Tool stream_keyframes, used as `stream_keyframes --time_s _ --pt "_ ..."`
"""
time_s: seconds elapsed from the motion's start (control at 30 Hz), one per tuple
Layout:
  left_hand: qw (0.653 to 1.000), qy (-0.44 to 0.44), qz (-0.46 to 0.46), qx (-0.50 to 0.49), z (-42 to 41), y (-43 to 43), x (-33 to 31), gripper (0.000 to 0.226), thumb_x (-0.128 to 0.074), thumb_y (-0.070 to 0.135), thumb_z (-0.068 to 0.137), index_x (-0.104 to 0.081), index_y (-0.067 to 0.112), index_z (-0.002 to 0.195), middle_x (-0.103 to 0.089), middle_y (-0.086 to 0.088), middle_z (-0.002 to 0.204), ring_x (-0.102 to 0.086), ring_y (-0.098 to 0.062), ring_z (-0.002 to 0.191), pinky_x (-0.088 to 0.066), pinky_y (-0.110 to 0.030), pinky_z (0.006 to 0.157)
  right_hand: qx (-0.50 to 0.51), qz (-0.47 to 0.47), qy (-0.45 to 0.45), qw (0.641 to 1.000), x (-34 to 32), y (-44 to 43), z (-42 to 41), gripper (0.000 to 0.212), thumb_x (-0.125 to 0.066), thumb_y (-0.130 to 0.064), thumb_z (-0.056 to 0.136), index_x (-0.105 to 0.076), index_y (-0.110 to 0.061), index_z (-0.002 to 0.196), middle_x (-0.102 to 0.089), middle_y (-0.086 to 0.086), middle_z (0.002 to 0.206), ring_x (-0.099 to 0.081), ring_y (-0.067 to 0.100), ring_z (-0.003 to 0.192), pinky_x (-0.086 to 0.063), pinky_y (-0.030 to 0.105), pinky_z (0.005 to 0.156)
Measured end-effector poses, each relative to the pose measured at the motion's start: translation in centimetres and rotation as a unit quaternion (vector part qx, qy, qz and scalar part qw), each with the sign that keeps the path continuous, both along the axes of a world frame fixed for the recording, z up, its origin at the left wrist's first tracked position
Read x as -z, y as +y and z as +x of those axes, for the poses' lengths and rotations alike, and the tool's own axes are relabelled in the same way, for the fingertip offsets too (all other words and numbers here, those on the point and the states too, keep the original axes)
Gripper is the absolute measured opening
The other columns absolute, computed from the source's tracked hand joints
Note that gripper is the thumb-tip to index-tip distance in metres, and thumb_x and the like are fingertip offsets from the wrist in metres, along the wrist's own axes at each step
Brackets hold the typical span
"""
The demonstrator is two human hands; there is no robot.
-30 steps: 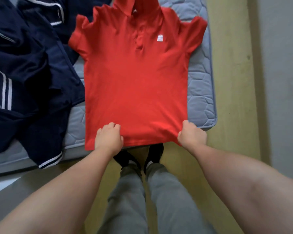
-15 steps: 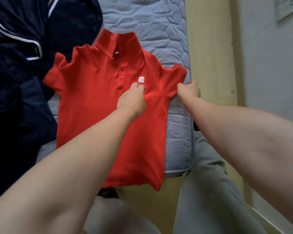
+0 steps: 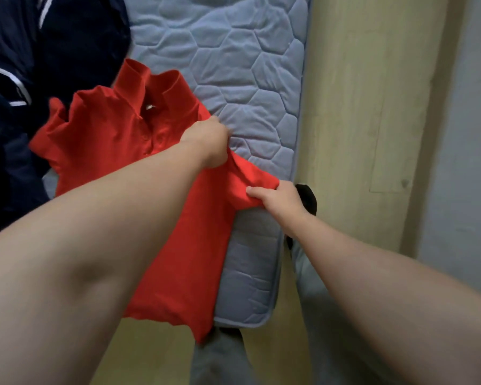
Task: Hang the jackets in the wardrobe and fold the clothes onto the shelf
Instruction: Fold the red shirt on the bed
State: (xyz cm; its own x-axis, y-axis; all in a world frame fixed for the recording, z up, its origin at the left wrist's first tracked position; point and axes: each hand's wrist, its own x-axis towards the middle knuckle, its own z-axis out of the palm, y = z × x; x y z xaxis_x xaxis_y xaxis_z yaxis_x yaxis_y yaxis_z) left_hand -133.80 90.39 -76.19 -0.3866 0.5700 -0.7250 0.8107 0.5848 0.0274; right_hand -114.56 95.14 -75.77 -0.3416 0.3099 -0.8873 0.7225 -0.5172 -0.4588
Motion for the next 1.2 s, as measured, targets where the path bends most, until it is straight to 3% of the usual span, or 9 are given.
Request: stream_keyframes --time_s 0.13,0.3,0.4,0.6,0.77,0.87,0.97,1.07,1.2 --pt "0.999 -0.024 0.003 -0.047 -0.3 1.1 0.1 0.034 -0.056 0.014 0.080 -0.072 0.018 0.111 -0.058 -0.015 0.121 -0.060 -0.042 0.107 -0.049 -0.039 0.086 -0.026 -0.064 0.030 0.997 -0.6 -0.7 0.7 0.016 -0.072 -0.004 0.087 -0.063 -0.016 0.094 -0.068 0.008 0.089 -0.061 0.002 0.052 -0.045 0.015 0.046" --pt "0.994 -0.085 -0.058 -0.044 -0.2 2.6 0.0 0.024 -0.057 0.018 0.079 -0.070 0.012 0.099 -0.070 -0.015 0.105 -0.063 -0.032 0.091 -0.041 -0.027 0.069 -0.207 0.029 0.060 0.976 0.0 -1.2 1.5 0.028 -0.075 -0.029 0.086 -0.069 -0.019 0.111 -0.069 0.005 0.112 -0.065 0.021 0.106 -0.049 0.039 0.099" --pt "0.991 -0.099 -0.084 -0.004 -0.3 3.6 0.0 0.024 -0.056 0.034 0.086 -0.067 0.015 0.096 -0.069 -0.013 0.107 -0.056 -0.028 0.085 -0.040 -0.028 0.071 -0.257 0.145 0.026 0.955 0.4 -1.1 2.0 0.024 -0.069 -0.039 0.089 -0.072 -0.015 0.095 -0.052 0.003 0.107 -0.056 0.024 0.106 -0.046 0.035 0.096" --pt "0.982 -0.019 -0.113 0.149 -0.1 5.6 -0.1 0.025 -0.058 0.045 0.090 -0.065 0.036 0.112 -0.061 0.002 0.129 -0.037 -0.029 0.136 -0.027 -0.050 0.109 -0.207 0.203 0.050 0.956 0.4 -1.3 2.4 0.031 -0.066 -0.019 0.079 -0.046 -0.018 0.056 -0.047 -0.007 0.067 -0.048 0.018 0.072 -0.035 0.031 0.065" --pt "0.985 -0.076 -0.038 0.148 0.0 5.5 0.3 0.011 -0.058 0.035 0.094 -0.062 0.026 0.101 -0.066 -0.006 0.118 -0.057 -0.032 0.113 -0.038 -0.044 0.099 -0.056 -0.028 0.052 0.997 1.0 -2.0 1.9 0.023 -0.072 -0.015 0.081 -0.056 -0.027 0.093 -0.070 -0.006 0.088 -0.066 0.014 0.081 -0.052 0.032 0.074" --pt "0.986 -0.093 -0.005 0.140 -0.5 4.8 0.7 0.021 -0.058 0.032 0.096 -0.066 0.017 0.108 -0.067 -0.012 0.114 -0.060 -0.035 0.103 -0.042 -0.036 0.080 -0.088 -0.009 0.027 0.996 1.5 -2.6 1.9 0.033 -0.068 -0.036 0.090 -0.051 -0.024 0.115 -0.071 0.002 0.108 -0.070 0.023 0.086 -0.057 0.043 0.085" --pt "0.988 -0.072 0.031 0.132 -0.8 3.9 0.8 0.020 -0.058 0.036 0.096 -0.065 0.021 0.107 -0.068 -0.011 0.111 -0.060 -0.035 0.103 -0.037 -0.035 0.078 -0.099 0.036 -0.012 0.994 2.0 -2.6 1.7 0.033 -0.053 -0.042 0.098 -0.048 -0.018 0.120 -0.071 0.006 0.103 -0.065 0.019 0.045 -0.058 0.031 0.063" --pt "0.988 -0.029 0.090 0.124 -0.2 3.1 1.0 0.018 -0.053 0.037 0.098 -0.064 0.024 0.103 -0.069 -0.010 0.107 -0.061 -0.033 0.103 -0.034 -0.041 0.089 -0.041 0.043 -0.084 0.995 2.9 -2.0 1.5 0.030 -0.052 -0.038 0.099 -0.045 -0.014 0.113 -0.066 0.005 0.103 -0.058 0.014 0.034 -0.040 0.018 0.039" --pt "0.980 0.049 0.177 0.079 1.7 1.6 1.2 0.023 -0.048 0.036 0.097 -0.062 0.020 0.108 -0.062 -0.010 0.118 -0.052 -0.034 0.114 -0.032 -0.045 0.095 -0.030 0.013 -0.166 0.986 3.4 -1.6 1.3 0.056 -0.065 -0.034 0.088 -0.037 -0.007 0.129 -0.065 0.008 0.113 -0.071 0.029 0.087 -0.056 0.034 0.074"
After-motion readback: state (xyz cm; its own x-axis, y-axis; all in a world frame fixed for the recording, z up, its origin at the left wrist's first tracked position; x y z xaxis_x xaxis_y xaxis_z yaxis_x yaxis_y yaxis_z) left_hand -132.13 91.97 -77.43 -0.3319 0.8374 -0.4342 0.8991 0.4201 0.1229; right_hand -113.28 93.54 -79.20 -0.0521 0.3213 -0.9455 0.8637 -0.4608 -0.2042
